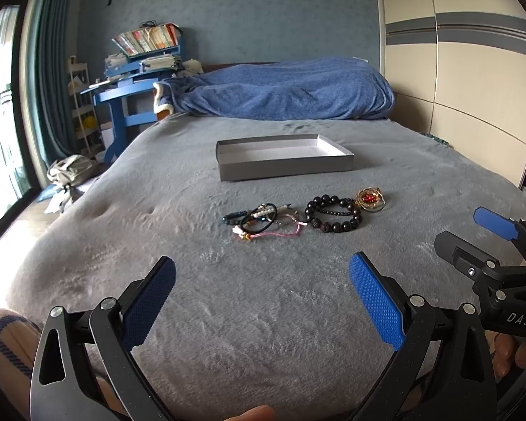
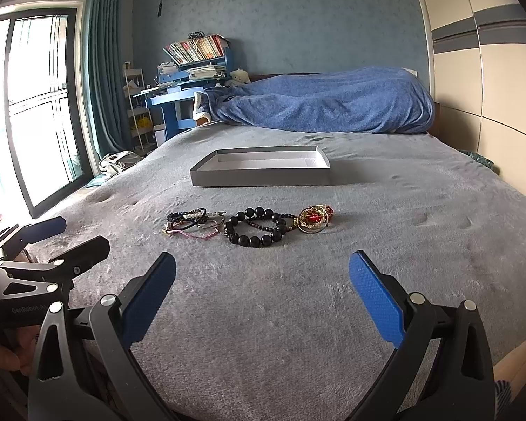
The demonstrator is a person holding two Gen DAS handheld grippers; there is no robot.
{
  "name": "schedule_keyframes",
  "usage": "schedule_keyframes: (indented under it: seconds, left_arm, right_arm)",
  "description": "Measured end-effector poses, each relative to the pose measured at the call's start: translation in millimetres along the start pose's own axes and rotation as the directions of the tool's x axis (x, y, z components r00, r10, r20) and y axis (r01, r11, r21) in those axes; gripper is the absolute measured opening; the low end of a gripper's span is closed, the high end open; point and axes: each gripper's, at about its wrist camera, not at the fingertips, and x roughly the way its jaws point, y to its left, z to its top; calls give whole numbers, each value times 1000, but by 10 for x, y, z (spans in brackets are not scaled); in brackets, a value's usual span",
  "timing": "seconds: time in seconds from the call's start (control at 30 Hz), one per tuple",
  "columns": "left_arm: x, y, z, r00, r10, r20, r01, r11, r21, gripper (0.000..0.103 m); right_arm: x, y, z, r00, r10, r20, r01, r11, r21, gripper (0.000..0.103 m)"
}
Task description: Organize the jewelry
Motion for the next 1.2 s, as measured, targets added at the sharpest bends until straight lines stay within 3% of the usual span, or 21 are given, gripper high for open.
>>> schedule_keyframes:
  seconds: [0.6,1.2]
  left_arm:
    - [6,3,-15,999,-39,-2,39,999,-2,98]
    - [16,29,22,1000,-20,-6,20,1000,-13,98]
  right_arm:
    - [4,11,-3,1000,1,-1,-1,1000,-1,98]
    - [33,23,-29,1000,2,-7,-2,1000,-5,98]
